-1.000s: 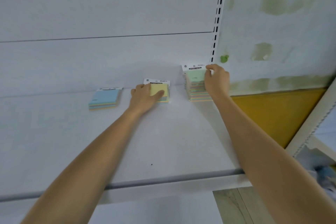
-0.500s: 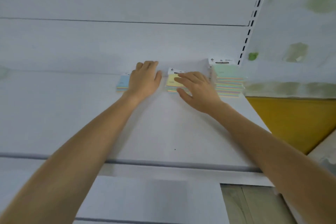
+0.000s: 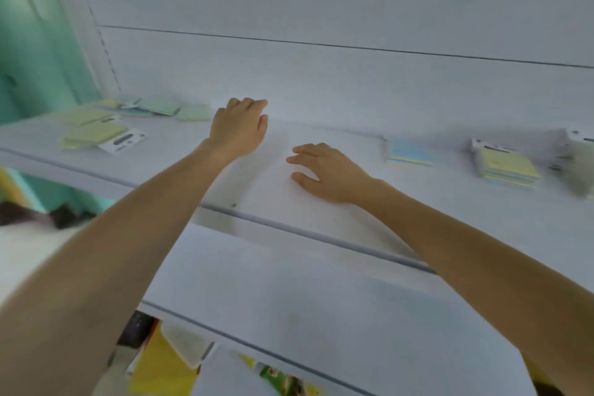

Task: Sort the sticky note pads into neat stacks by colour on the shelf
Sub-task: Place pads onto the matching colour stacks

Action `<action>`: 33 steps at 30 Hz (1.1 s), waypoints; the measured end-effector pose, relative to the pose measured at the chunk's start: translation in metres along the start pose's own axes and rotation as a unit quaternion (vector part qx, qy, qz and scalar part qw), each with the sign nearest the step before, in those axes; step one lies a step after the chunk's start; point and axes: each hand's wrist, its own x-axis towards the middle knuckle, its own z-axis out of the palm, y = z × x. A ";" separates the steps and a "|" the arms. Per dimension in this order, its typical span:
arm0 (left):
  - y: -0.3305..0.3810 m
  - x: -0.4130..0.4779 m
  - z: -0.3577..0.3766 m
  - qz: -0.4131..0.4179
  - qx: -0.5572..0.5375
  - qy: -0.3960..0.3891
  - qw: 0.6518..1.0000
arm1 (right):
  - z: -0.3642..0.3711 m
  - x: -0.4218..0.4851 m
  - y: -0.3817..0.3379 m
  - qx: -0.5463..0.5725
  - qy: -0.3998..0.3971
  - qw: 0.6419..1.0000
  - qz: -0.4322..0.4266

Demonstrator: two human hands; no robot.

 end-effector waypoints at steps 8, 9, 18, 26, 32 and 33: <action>-0.164 -0.014 -0.013 -0.094 0.029 -0.011 0.995 | 0.037 0.132 -0.093 0.047 -0.025 0.997 -0.059; -0.182 -0.013 -0.013 -0.109 0.028 -0.015 0.994 | 0.041 0.149 -0.098 0.055 -0.025 0.996 -0.061; -0.313 0.015 -0.004 -0.181 0.036 -0.031 0.982 | 0.072 0.296 -0.104 0.120 0.014 0.993 -0.013; -0.388 0.064 0.014 -0.175 0.012 -0.055 0.983 | 0.095 0.359 -0.098 0.118 0.046 0.985 0.116; -0.420 0.115 0.039 -0.107 -0.033 -0.102 0.989 | 0.094 0.372 -0.104 0.086 0.043 0.973 0.209; -0.424 0.122 0.043 -0.094 -0.042 -0.111 0.988 | 0.095 0.372 -0.106 0.075 0.032 0.969 0.234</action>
